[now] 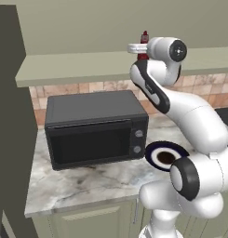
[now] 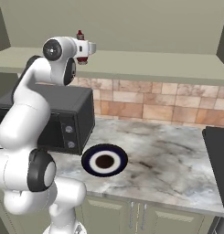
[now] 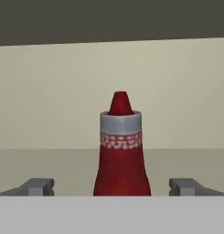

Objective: Move the hot dog bun to the plate on the dining table and place the condiment next to that plate. Then navigate to the fridge and take the sausage and place it on the plate as well.

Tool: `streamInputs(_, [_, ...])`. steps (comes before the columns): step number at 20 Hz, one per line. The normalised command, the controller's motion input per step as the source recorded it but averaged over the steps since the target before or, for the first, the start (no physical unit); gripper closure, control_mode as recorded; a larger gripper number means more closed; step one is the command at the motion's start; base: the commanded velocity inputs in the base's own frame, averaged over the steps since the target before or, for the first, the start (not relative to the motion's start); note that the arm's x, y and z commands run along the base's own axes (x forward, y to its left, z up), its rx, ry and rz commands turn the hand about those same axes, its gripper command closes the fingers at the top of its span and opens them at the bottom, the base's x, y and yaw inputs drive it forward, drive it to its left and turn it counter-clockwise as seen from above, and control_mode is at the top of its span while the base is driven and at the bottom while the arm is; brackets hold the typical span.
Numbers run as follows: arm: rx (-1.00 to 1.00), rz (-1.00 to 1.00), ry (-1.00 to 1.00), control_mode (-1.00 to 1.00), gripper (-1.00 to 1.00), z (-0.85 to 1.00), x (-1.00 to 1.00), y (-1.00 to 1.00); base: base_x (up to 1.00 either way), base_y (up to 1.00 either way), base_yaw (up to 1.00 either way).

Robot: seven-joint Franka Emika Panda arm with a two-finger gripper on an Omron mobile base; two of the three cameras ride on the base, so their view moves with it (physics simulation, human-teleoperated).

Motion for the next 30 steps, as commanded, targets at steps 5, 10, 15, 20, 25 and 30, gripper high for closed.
streamInputs(5, [0.0,0.0,0.0,-1.0,-1.0,-0.03,0.18,0.0,0.0,0.0,0.0])
streamInputs(10, [0.0,0.0,0.0,-1.0,-1.0,-0.03,0.13,0.0,0.0,0.0,0.0])
streamInputs(15, [0.0,0.0,0.0,-1.0,-1.0,-0.04,0.09,0.0,0.0,0.0,0.0])
streamInputs(20, [0.0,0.0,0.0,-1.0,-1.0,-0.04,0.03,0.0,0.0,0.0,0.0])
streamInputs(25, [0.0,0.0,0.0,-1.0,1.0,-0.04,0.05,0.0,0.0,0.0,0.0])
streamInputs(30, [0.0,0.0,0.0,-1.0,1.0,-0.02,0.0,0.0,0.0,0.0,0.0])
